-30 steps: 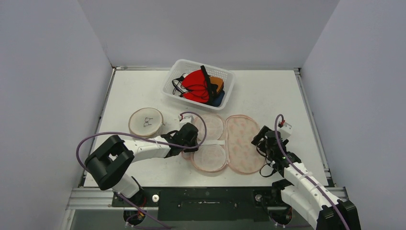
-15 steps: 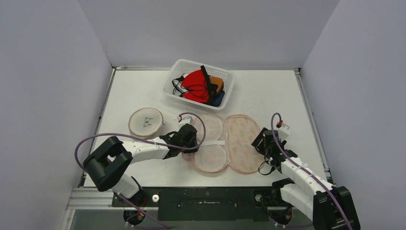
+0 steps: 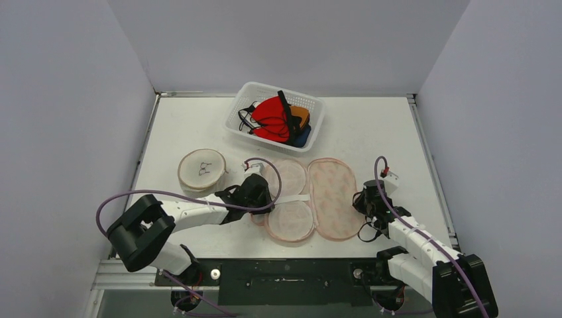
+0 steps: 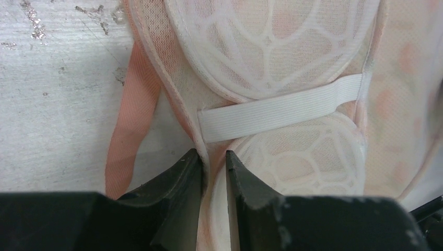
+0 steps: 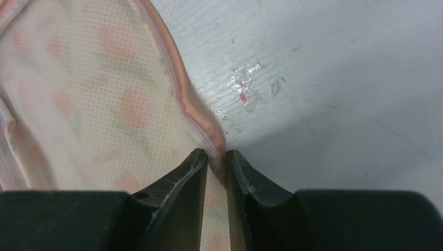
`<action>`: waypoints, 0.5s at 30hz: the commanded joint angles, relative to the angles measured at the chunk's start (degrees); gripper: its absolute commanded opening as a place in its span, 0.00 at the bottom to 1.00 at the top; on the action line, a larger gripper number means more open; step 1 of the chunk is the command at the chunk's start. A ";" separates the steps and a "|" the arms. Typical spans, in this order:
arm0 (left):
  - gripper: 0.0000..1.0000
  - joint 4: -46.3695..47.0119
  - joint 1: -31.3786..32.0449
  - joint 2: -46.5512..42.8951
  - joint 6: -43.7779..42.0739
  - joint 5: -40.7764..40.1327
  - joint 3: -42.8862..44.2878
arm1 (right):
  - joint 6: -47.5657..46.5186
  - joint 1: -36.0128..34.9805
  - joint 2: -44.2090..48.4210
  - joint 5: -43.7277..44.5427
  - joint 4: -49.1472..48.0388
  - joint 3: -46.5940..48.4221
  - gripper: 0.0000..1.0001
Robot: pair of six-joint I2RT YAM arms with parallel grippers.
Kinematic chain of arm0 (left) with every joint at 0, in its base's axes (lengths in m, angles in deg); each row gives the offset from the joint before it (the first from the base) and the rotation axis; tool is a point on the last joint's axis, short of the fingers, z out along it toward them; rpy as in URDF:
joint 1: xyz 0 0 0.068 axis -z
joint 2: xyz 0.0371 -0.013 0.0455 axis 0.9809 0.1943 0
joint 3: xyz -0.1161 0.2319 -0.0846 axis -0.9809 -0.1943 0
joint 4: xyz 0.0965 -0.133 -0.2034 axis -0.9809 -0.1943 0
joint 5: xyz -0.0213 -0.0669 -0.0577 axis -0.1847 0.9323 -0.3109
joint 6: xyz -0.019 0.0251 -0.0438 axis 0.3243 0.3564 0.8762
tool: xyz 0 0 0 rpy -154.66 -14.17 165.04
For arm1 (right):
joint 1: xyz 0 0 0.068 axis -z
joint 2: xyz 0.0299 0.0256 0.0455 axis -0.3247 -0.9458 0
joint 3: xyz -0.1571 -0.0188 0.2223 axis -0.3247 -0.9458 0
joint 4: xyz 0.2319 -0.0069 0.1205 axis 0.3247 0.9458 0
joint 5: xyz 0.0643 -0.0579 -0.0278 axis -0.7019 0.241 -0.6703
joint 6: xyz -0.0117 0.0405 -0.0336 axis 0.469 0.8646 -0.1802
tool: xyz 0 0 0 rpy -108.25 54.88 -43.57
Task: Unzip the laundry bag and remove the bra
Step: Close the laundry bag at the center of the board.
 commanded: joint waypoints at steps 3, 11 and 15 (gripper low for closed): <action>0.22 3.54 0.04 -3.85 0.34 1.17 -1.20 | 0.82 0.23 2.90 -2.76 1.47 1.21 0.12; 0.22 3.38 0.79 -4.70 0.59 1.54 -1.42 | -0.76 -1.07 8.97 -3.26 8.02 5.38 0.05; 0.22 3.02 1.16 -5.15 0.74 1.39 -1.52 | -1.80 -1.52 11.22 -3.66 9.79 6.66 0.05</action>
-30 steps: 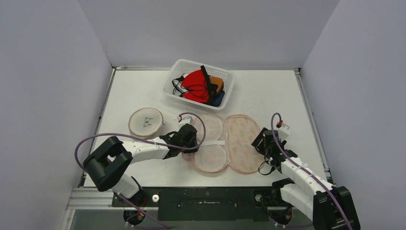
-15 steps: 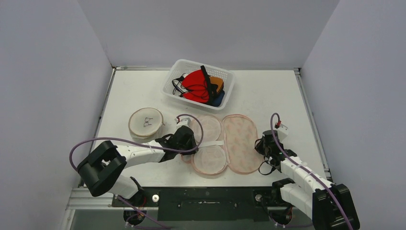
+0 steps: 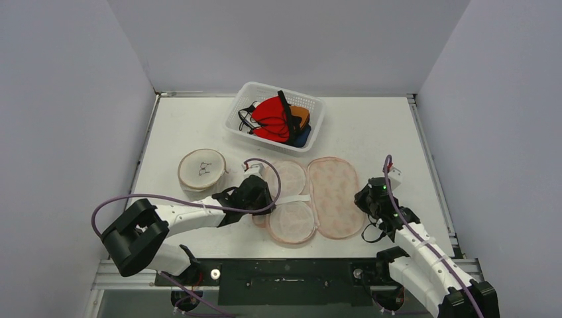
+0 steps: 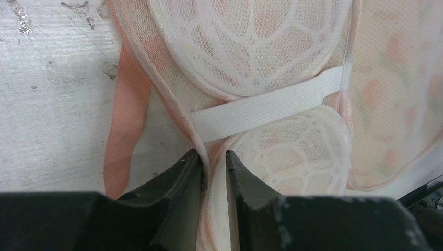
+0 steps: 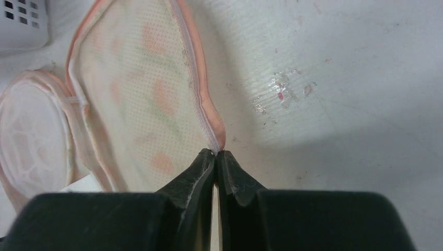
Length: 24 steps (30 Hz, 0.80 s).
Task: Unzip the laundry bag and remove the bra
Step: Close the laundry bag at the center of the board.
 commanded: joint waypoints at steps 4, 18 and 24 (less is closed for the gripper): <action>0.22 1.69 0.98 -2.28 0.67 0.73 0.03 | -3.02 -2.26 3.04 -2.21 3.46 5.10 0.05; 0.22 1.37 3.08 -0.67 1.84 1.04 1.59 | -6.06 -14.49 7.27 -8.31 6.06 12.84 0.05; 0.22 1.55 3.22 -1.12 2.72 0.45 1.60 | -6.41 -14.86 6.61 -17.08 2.57 15.11 0.05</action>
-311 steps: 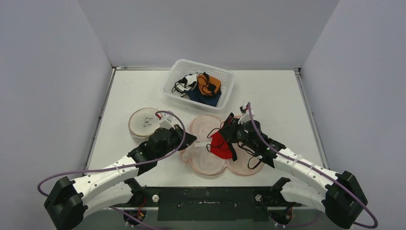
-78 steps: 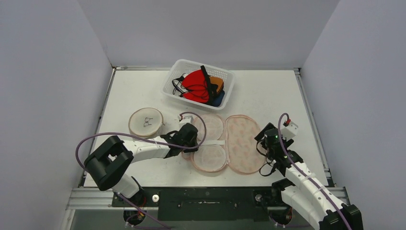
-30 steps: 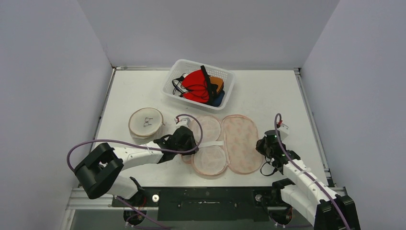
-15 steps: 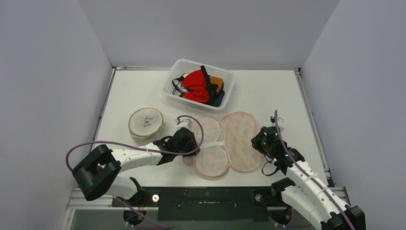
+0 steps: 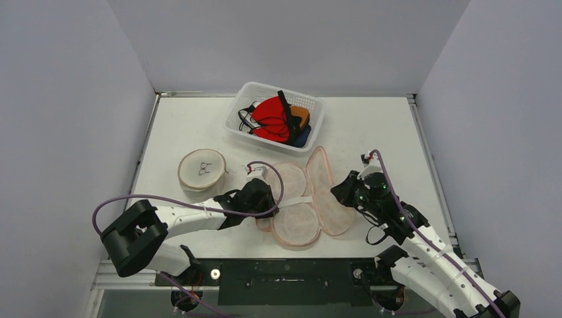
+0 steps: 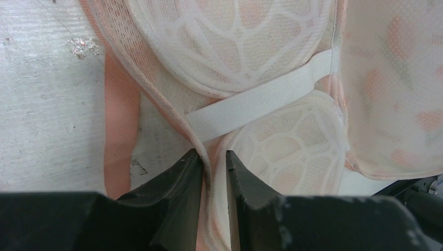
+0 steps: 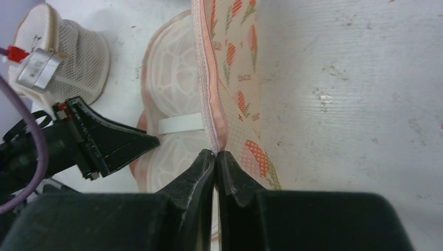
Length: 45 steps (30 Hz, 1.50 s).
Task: Unzip the laundry bag and remove the bra
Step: Close the laundry bag at the center of the board.
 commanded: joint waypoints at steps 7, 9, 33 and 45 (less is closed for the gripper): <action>0.22 1.80 0.32 -1.47 1.69 0.17 1.25 | 3.36 -2.30 -3.45 -12.85 -8.52 5.35 0.05; 0.22 2.12 0.34 -2.49 1.97 -0.06 0.61 | 4.77 -3.29 -4.49 -13.13 -10.20 5.47 0.05; 0.33 -9.71 0.26 -18.20 2.37 -3.67 -2.65 | 11.62 -19.32 -20.66 -4.99 -26.51 6.32 0.05; 0.53 -19.21 0.48 -31.49 4.26 -9.34 -4.24 | 12.21 -22.31 -29.36 -4.86 -31.90 7.21 0.05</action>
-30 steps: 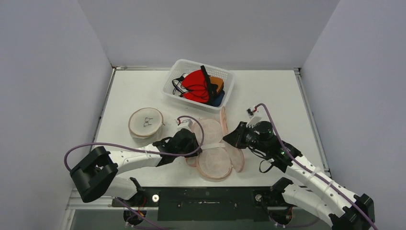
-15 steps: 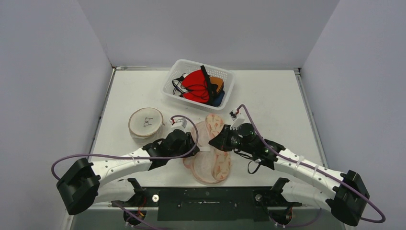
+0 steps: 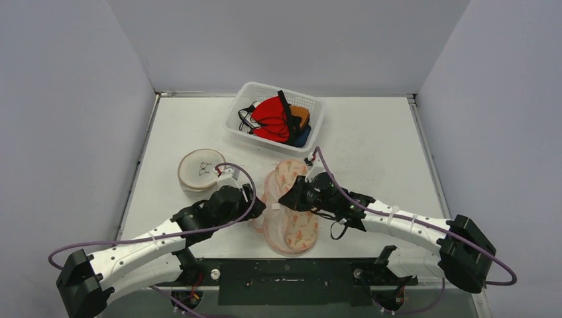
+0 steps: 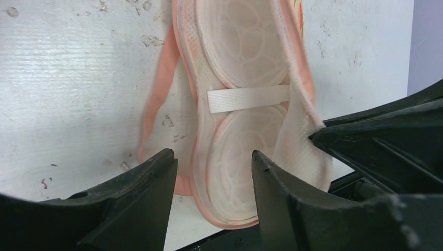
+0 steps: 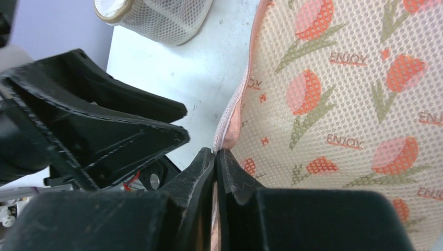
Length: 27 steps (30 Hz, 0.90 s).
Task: Unzip the laundry bag and remove the bra
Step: Close the laundry bag at the center of the board.
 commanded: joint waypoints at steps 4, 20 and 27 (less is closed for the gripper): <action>0.55 -4.57 0.26 -5.00 0.41 -4.34 0.51 | 0.01 -2.46 -5.43 0.87 -6.73 3.54 0.05; 0.56 -4.40 -0.05 -6.49 0.35 -4.22 -1.05 | 0.31 -6.20 -16.93 -0.08 -11.28 6.18 0.22; 0.57 -4.38 -0.22 -6.41 0.48 -4.26 -0.62 | -1.51 -6.51 -12.33 1.63 -7.11 6.50 0.58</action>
